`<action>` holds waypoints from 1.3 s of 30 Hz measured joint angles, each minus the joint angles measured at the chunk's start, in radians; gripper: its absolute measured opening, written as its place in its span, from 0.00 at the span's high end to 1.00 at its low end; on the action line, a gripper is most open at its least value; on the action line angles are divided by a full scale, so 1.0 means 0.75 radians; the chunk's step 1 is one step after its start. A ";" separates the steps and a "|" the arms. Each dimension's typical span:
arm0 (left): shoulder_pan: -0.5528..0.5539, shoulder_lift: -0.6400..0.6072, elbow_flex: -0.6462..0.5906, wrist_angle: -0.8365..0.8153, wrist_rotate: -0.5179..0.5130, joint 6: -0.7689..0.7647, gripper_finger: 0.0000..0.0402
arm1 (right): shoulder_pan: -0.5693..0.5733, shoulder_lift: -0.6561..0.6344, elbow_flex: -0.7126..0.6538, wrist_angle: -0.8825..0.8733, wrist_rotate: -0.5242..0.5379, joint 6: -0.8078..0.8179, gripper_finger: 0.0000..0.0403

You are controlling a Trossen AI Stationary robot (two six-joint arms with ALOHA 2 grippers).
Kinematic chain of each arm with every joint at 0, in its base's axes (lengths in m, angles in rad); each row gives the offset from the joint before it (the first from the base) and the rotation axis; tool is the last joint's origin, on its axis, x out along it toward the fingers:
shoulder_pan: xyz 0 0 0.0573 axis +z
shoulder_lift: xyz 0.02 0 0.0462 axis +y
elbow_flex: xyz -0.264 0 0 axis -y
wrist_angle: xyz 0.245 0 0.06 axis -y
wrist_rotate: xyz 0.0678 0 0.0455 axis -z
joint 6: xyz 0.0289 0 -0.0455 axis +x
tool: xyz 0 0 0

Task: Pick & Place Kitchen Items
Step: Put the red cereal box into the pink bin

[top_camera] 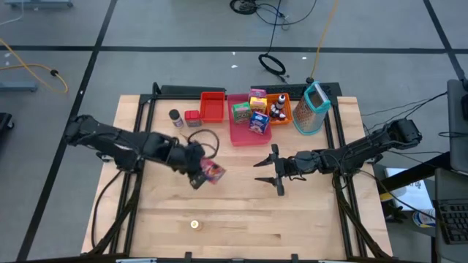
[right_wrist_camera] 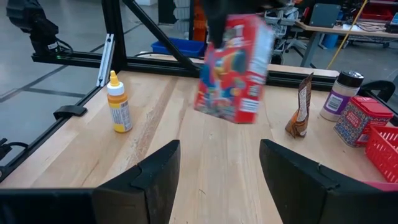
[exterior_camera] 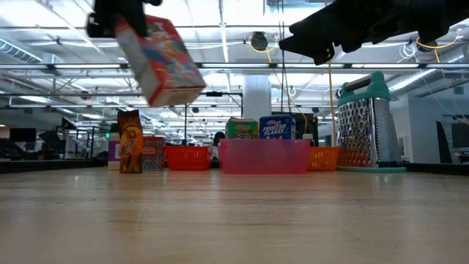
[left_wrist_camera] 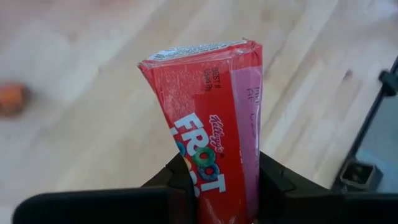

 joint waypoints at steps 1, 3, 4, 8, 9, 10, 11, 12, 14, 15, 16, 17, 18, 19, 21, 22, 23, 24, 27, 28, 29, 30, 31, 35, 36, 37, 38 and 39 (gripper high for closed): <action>0.031 0.000 0.000 0.017 0.000 0.040 0.77 | 0.000 0.000 0.000 0.000 0.000 -0.001 0.47; 0.092 0.000 0.000 0.043 0.001 0.116 0.76 | 0.000 0.000 0.000 0.000 0.000 -0.005 0.47; 0.121 0.000 0.000 0.060 0.002 0.146 0.76 | 0.000 0.000 0.000 0.000 0.000 -0.006 0.47; 0.238 0.008 0.000 0.127 0.049 0.257 0.75 | 0.000 0.000 0.000 0.009 0.000 -0.028 0.47; 0.267 0.012 0.000 0.140 0.064 0.282 0.75 | 0.000 0.000 0.000 0.009 0.000 -0.033 0.47; 0.293 0.015 0.000 0.146 0.078 0.307 0.75 | -0.001 -0.001 0.000 0.009 0.000 -0.034 0.47; 0.319 0.016 0.000 0.146 0.091 0.330 0.75 | -0.001 -0.001 0.000 0.009 0.000 -0.034 0.47; 0.345 0.016 0.000 0.147 0.100 0.352 0.75 | -0.001 -0.001 0.000 0.009 0.000 -0.035 0.47; 0.395 0.029 0.002 0.151 0.104 0.387 0.75 | -0.002 -0.001 0.000 0.009 0.000 -0.037 0.47; 0.419 0.034 0.002 0.147 0.104 0.406 0.75 | -0.002 0.000 0.000 0.009 0.001 -0.037 0.47; 0.443 0.038 0.000 0.142 0.105 0.424 0.75 | -0.003 -0.001 0.000 0.009 0.000 -0.040 0.47; 0.464 0.038 -0.001 0.145 0.105 0.436 0.75 | -0.003 -0.001 0.000 0.009 0.001 -0.044 0.47; 0.484 0.042 0.000 0.162 0.105 0.450 0.75 | -0.003 -0.001 0.000 0.009 0.001 -0.047 0.47; 0.503 0.047 0.002 0.185 0.107 0.465 0.75 | -0.003 -0.001 0.000 0.009 0.001 -0.047 0.47; 0.541 0.056 0.001 0.204 0.125 0.497 0.75 | -0.003 -0.001 0.000 0.010 0.001 -0.047 0.47; 0.558 0.065 -0.001 0.211 0.144 0.512 0.75 | -0.003 -0.001 0.000 0.010 0.001 -0.048 0.47; 0.574 0.075 0.000 0.245 0.160 0.523 0.75 | -0.003 -0.001 0.000 0.010 0.001 -0.053 0.47; 0.590 0.082 0.000 0.285 0.179 0.536 0.75 | -0.003 -0.001 0.000 0.010 0.001 -0.059 0.47; 0.637 0.105 0.000 0.293 0.187 0.578 0.75 | -0.003 -0.001 0.000 0.018 0.001 -0.066 0.47; 0.651 0.118 0.000 0.316 0.187 0.592 0.75 | -0.003 -0.001 0.000 0.018 0.001 -0.067 0.47; 0.669 0.126 0.001 0.329 0.187 0.607 0.75 | -0.003 -0.001 0.000 0.018 0.000 -0.067 0.47; 0.685 0.134 0.000 0.325 0.187 0.621 0.75 | -0.003 -0.001 0.000 0.019 0.001 -0.067 0.47; 0.698 0.145 0.000 0.321 0.189 0.630 0.75 | -0.003 -0.001 0.000 0.021 0.001 -0.067 0.47; 0.748 0.183 0.001 0.407 0.226 0.648 0.75 | -0.004 -0.001 -0.001 0.030 0.005 -0.067 0.47; 0.753 0.198 -0.001 0.419 0.241 0.661 0.75 | -0.006 -0.001 0.000 0.032 0.005 -0.067 0.47; 0.760 0.209 0.000 0.459 0.261 0.680 0.75 | -0.009 -0.001 0.000 0.030 0.003 -0.068 0.47; 0.768 0.217 0.000 0.474 0.277 0.702 0.75 | -0.010 -0.001 -0.001 0.030 0.002 -0.068 0.47; 0.773 0.226 0.000 0.478 0.287 0.730 0.75 | -0.011 -0.001 -0.001 0.031 0.002 -0.067 0.47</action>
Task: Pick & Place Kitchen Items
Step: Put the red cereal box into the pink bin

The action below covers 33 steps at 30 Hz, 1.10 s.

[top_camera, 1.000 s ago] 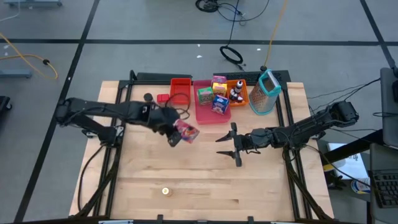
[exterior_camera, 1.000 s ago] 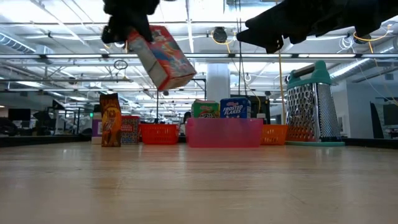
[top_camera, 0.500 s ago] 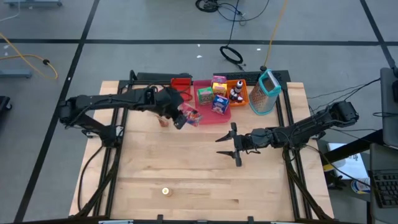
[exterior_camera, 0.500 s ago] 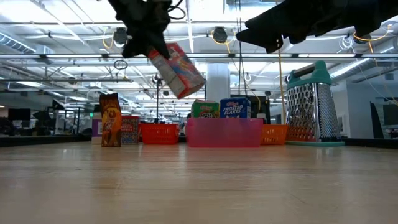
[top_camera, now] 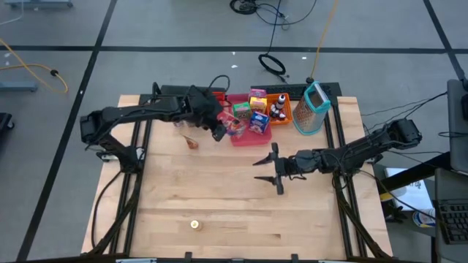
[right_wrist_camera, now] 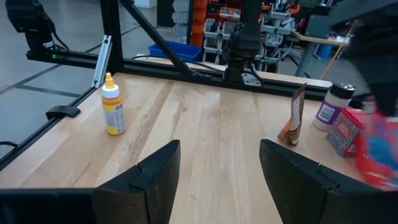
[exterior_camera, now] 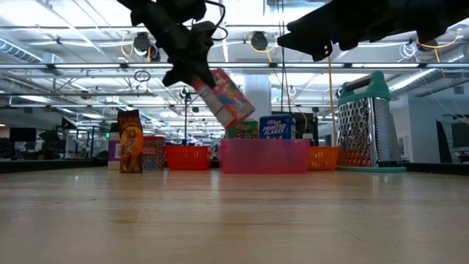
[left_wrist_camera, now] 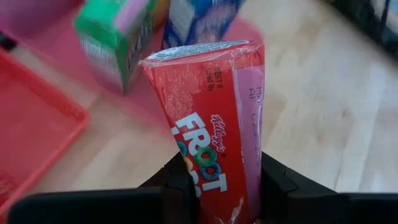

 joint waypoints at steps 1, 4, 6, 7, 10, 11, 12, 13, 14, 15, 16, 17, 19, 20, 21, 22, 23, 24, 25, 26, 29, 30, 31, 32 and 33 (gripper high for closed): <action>0.001 0.014 0.000 -0.005 0.003 0.032 0.75 | -0.004 0.000 0.000 0.003 0.002 0.000 0.47; 0.007 0.046 0.001 0.020 0.002 0.127 0.75 | -0.012 0.000 0.000 -0.003 0.001 0.000 0.47; 0.006 0.074 0.006 0.017 -0.007 0.149 0.75 | -0.021 0.000 0.000 -0.004 -0.001 0.000 0.47; 0.006 0.085 0.023 0.028 -0.007 0.151 0.75 | -0.026 0.000 0.000 -0.006 -0.002 0.000 0.47; 0.015 0.124 0.075 -0.010 -0.038 0.209 0.75 | -0.033 0.000 0.000 -0.009 0.002 0.000 0.47; 0.016 0.139 0.104 -0.009 -0.047 0.230 0.75 | -0.035 0.000 0.000 -0.011 0.002 0.000 0.47; 0.020 0.155 0.130 -0.014 -0.058 0.252 0.75 | -0.036 0.000 0.000 -0.013 -0.001 0.000 0.47; 0.024 0.175 0.160 -0.032 -0.076 0.279 0.75 | -0.036 0.000 0.000 -0.014 0.000 0.000 0.47; 0.024 0.196 0.192 -0.059 -0.079 0.306 0.75 | -0.036 0.000 0.000 -0.016 0.002 0.000 0.47; 0.024 0.215 0.229 -0.068 -0.077 0.330 0.75 | -0.036 0.000 0.000 -0.022 0.001 0.000 0.47; 0.026 0.233 0.263 -0.069 -0.079 0.356 0.75 | -0.036 0.000 0.000 -0.025 0.000 0.000 0.47; 0.029 0.258 0.298 -0.088 -0.080 0.385 0.75 | -0.036 0.000 0.000 -0.026 -0.001 0.000 0.47; 0.029 0.309 0.369 -0.149 -0.079 0.442 0.75 | -0.036 0.000 0.000 -0.027 -0.001 0.000 0.47; 0.029 0.332 0.399 -0.177 -0.081 0.471 0.75 | -0.036 0.000 0.000 -0.028 -0.002 0.000 0.47; 0.029 0.362 0.430 -0.213 -0.091 0.497 0.75 | -0.036 0.000 0.000 -0.030 -0.002 0.000 0.47; 0.029 0.391 0.461 -0.247 -0.102 0.525 0.75 | -0.036 0.000 0.000 -0.033 -0.002 0.000 0.47; 0.029 0.414 0.491 -0.278 -0.108 0.545 0.75 | -0.036 0.000 0.000 -0.034 -0.002 0.000 0.47; 0.030 0.436 0.516 -0.312 -0.118 0.567 0.75 | -0.036 0.000 0.000 -0.034 -0.002 0.000 0.47; 0.030 0.462 0.540 -0.351 -0.133 0.594 0.75 | -0.036 0.000 0.000 -0.034 -0.002 0.000 0.47; 0.030 0.484 0.560 -0.388 -0.150 0.627 0.75 | -0.036 0.000 0.000 -0.035 -0.002 0.000 0.47; 0.030 0.546 0.613 -0.470 -0.207 0.691 0.75 | -0.036 0.000 0.000 -0.042 -0.002 -0.003 0.47; 0.030 0.563 0.628 -0.488 -0.220 0.710 0.75 | -0.036 0.000 0.000 -0.043 -0.001 -0.004 0.47; 0.030 0.577 0.643 -0.507 -0.229 0.729 0.75 | -0.036 0.000 0.000 -0.043 -0.001 -0.004 0.47; 0.031 0.588 0.655 -0.526 -0.234 0.745 0.75 | -0.036 0.000 0.000 -0.043 -0.002 -0.004 0.47; 0.032 0.600 0.668 -0.538 -0.239 0.756 0.75 | -0.036 0.000 0.000 -0.043 -0.001 -0.004 0.47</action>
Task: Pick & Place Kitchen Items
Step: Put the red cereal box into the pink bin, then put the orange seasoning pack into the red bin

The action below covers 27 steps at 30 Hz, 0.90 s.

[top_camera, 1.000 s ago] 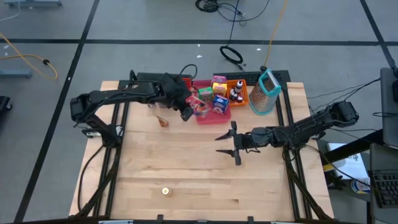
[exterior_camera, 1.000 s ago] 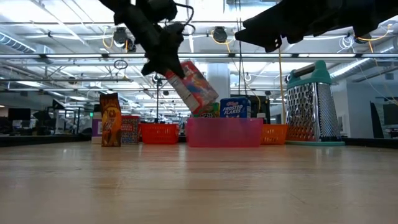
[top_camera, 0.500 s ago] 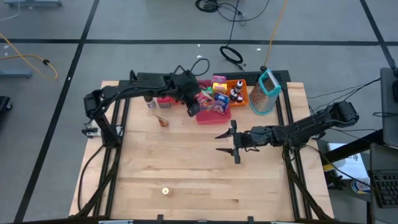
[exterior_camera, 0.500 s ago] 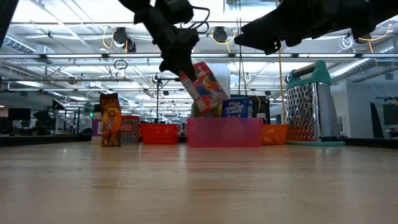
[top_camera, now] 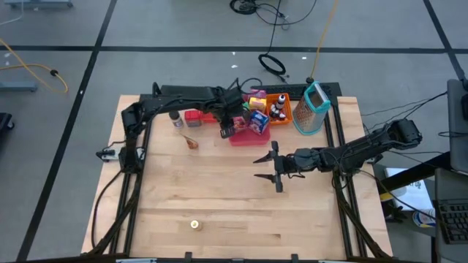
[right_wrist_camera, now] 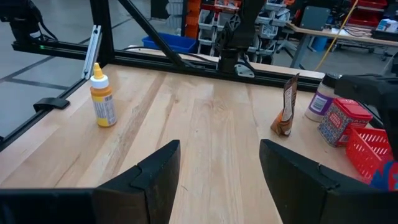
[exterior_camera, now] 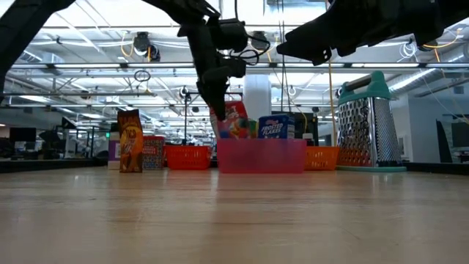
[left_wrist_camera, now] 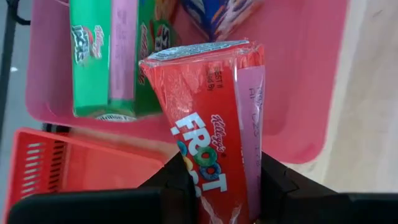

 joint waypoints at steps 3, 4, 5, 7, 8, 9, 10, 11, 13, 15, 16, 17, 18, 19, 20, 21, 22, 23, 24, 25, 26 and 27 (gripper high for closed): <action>0.000 0.020 0.026 -0.011 -0.037 0.027 0.75 | 0.000 0.000 0.000 0.000 -0.001 0.000 0.47; -0.001 0.020 0.030 -0.011 -0.053 0.027 0.75 | 0.000 0.000 0.000 0.000 -0.001 0.000 0.47; -0.004 0.018 0.032 -0.008 -0.077 0.034 0.75 | 0.000 0.000 0.000 0.000 -0.001 -0.002 0.47; -0.008 0.015 0.033 -0.010 -0.145 0.062 0.75 | 0.000 0.000 0.000 0.000 -0.001 -0.005 0.47; -0.010 0.015 0.033 -0.014 -0.175 0.068 0.75 | 0.000 0.000 0.000 0.000 -0.001 -0.005 0.47; -0.011 0.015 0.033 -0.016 -0.200 0.072 0.75 | 0.000 0.000 0.000 0.000 -0.001 -0.005 0.47; -0.011 0.016 0.033 -0.016 -0.215 0.077 0.75 | 0.000 0.000 0.000 0.000 -0.001 -0.005 0.47; -0.011 0.016 0.033 -0.016 -0.216 0.089 0.75 | 0.000 0.000 0.000 0.000 -0.001 -0.005 0.47; -0.013 0.015 0.033 -0.014 -0.198 0.121 0.74 | 0.000 0.000 0.000 0.000 -0.001 -0.005 0.47; -0.018 0.016 0.033 -0.008 -0.183 0.129 0.71 | 0.000 0.000 0.000 0.000 -0.001 -0.005 0.47; -0.020 0.015 0.033 -0.007 -0.181 0.130 0.69 | 0.000 0.000 0.000 0.000 -0.001 -0.005 0.47; -0.022 0.015 0.033 -0.007 -0.178 0.130 0.67 | 0.000 0.000 0.000 0.000 -0.001 -0.005 0.47; -0.022 0.015 0.033 -0.007 -0.178 0.130 0.65 | 0.000 0.000 0.000 0.000 -0.001 -0.006 0.47; -0.022 0.015 0.033 -0.007 -0.179 0.129 0.63 | 0.000 0.000 0.000 0.000 -0.001 -0.005 0.47; -0.021 0.015 0.033 -0.007 -0.181 0.125 0.61 | 0.000 0.000 0.000 0.000 -0.001 -0.005 0.47; -0.021 0.015 0.033 -0.007 -0.184 0.120 0.58 | 0.000 0.000 0.000 0.000 -0.001 -0.005 0.47; -0.020 0.015 0.033 -0.006 -0.188 0.115 0.56 | 0.000 0.000 0.000 -0.001 -0.001 -0.006 0.47; -0.021 0.015 0.033 -0.005 -0.189 0.107 0.54 | 0.000 0.000 0.000 -0.001 -0.001 -0.005 0.47; -0.022 0.015 0.033 -0.005 -0.189 0.095 0.52 | 0.000 0.000 0.000 -0.001 -0.001 -0.005 0.47; -0.023 0.015 0.033 -0.005 -0.190 0.084 0.50 | 0.000 0.000 0.000 -0.001 -0.001 -0.005 0.47; -0.024 0.015 0.033 -0.005 -0.190 0.081 0.48 | 0.000 0.000 0.000 -0.001 -0.001 -0.005 0.47; -0.024 0.015 0.033 -0.005 -0.190 0.081 0.47 | 0.000 0.000 0.000 -0.001 -0.001 -0.005 0.47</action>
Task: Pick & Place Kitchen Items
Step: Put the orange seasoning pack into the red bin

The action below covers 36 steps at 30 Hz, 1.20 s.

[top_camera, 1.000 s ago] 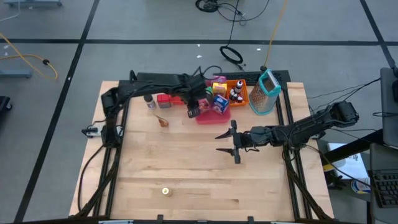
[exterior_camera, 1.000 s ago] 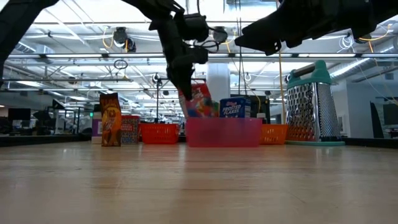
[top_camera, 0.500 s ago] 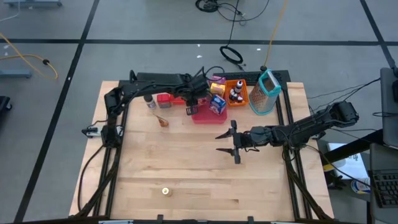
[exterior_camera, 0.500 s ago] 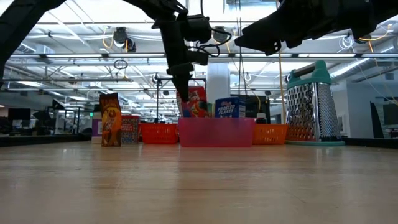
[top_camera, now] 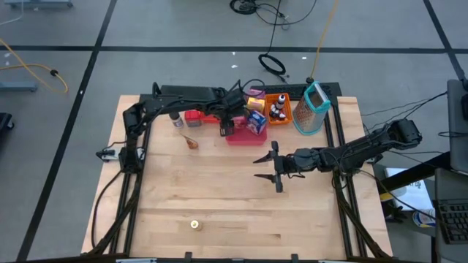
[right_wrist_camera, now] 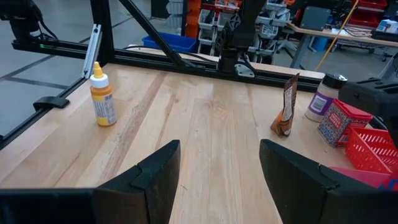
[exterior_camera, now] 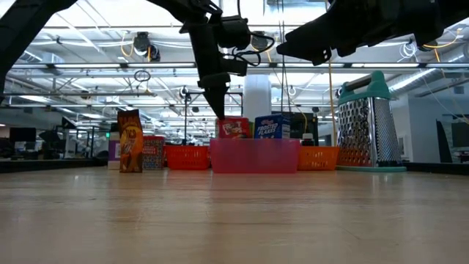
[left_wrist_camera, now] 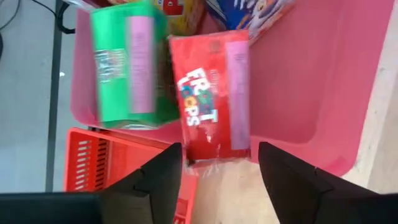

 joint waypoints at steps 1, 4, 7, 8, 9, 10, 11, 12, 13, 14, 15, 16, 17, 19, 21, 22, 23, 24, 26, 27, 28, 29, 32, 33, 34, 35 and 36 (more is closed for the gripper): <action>0.000 0.000 0.000 0.000 -0.004 0.000 0.46 | 0.000 0.000 0.000 0.000 0.000 0.000 0.47; -0.007 0.000 0.000 0.000 -0.046 0.000 0.44 | 0.000 0.000 0.000 -0.004 0.000 0.000 0.47; -0.026 -0.011 0.000 -0.006 -0.091 0.001 0.44 | 0.000 0.001 0.000 -0.011 0.000 0.000 0.47; -0.034 -0.021 -0.001 -0.007 -0.105 0.002 0.44 | 0.000 0.001 0.000 -0.010 0.000 0.000 0.47; -0.040 -0.035 -0.001 -0.008 -0.112 0.002 0.44 | 0.000 0.001 0.000 -0.010 -0.001 0.000 0.47; -0.046 -0.051 -0.001 -0.011 -0.114 0.002 0.44 | 0.000 0.001 0.000 -0.010 -0.001 0.000 0.47; -0.053 -0.066 -0.001 -0.009 -0.113 0.002 0.44 | 0.000 0.001 0.000 -0.010 0.000 0.000 0.47; -0.061 -0.086 -0.001 -0.010 -0.114 0.001 0.44 | 0.000 0.001 0.000 -0.010 0.000 0.000 0.47; -0.067 -0.107 -0.001 -0.020 -0.113 -0.008 0.44 | 0.000 0.001 0.000 -0.010 -0.001 0.000 0.47; -0.075 -0.128 -0.001 -0.033 -0.114 -0.029 0.44 | 0.000 0.001 0.000 -0.010 -0.001 0.000 0.47; -0.084 -0.153 -0.001 -0.047 -0.113 -0.059 0.44 | 0.000 0.001 0.000 -0.012 -0.001 0.004 0.47; -0.094 -0.178 -0.001 -0.059 -0.111 -0.094 0.44 | 0.000 0.001 0.000 -0.017 -0.001 0.007 0.47; -0.104 -0.205 -0.001 -0.072 -0.106 -0.122 0.44 | 0.000 0.001 0.000 -0.021 -0.001 0.009 0.47; -0.127 -0.260 -0.001 -0.124 -0.103 -0.172 0.44 | 0.000 0.001 0.000 -0.030 -0.001 0.010 0.47; -0.152 -0.309 -0.001 -0.169 -0.085 -0.220 0.44 | 0.000 0.001 0.000 -0.039 -0.001 0.010 0.47; -0.158 -0.331 -0.001 -0.197 -0.053 -0.244 0.44 | 0.000 0.001 0.000 -0.040 -0.001 0.010 0.47; -0.166 -0.350 -0.001 -0.227 -0.022 -0.270 0.44 | 0.000 0.001 0.000 -0.040 -0.001 0.010 0.47; -0.173 -0.368 -0.001 -0.249 0.008 -0.306 0.44 | 0.000 0.001 0.000 -0.039 -0.001 0.010 0.47; -0.185 -0.400 -0.001 -0.291 0.060 -0.383 0.44 | 0.000 0.001 0.000 -0.040 -0.001 0.010 0.47; -0.192 -0.410 -0.001 -0.324 0.071 -0.419 0.44 | 0.001 0.001 0.000 -0.040 -0.001 0.011 0.47; -0.200 -0.415 -0.001 -0.367 0.073 -0.448 0.44 | 0.001 0.001 0.000 -0.040 -0.001 0.015 0.47; -0.211 -0.418 -0.001 -0.410 0.072 -0.464 0.44 | 0.001 0.001 0.000 -0.039 -0.001 0.022 0.47; -0.244 -0.420 -0.010 -0.563 0.062 -0.460 0.44 | 0.001 0.001 0.000 -0.040 -0.001 0.044 0.47; -0.256 -0.421 -0.025 -0.596 0.055 -0.448 0.44 | 0.001 0.001 0.000 -0.040 -0.001 0.045 0.47; -0.270 -0.422 -0.042 -0.618 0.048 -0.440 0.44 | 0.001 0.001 -0.001 -0.042 -0.001 0.045 0.47; -0.282 -0.422 -0.063 -0.634 0.041 -0.439 0.44 | 0.001 0.001 -0.001 -0.042 -0.001 0.045 0.47; -0.294 -0.421 -0.085 -0.656 0.037 -0.442 0.44 | 0.001 0.001 -0.001 -0.042 -0.001 0.045 0.47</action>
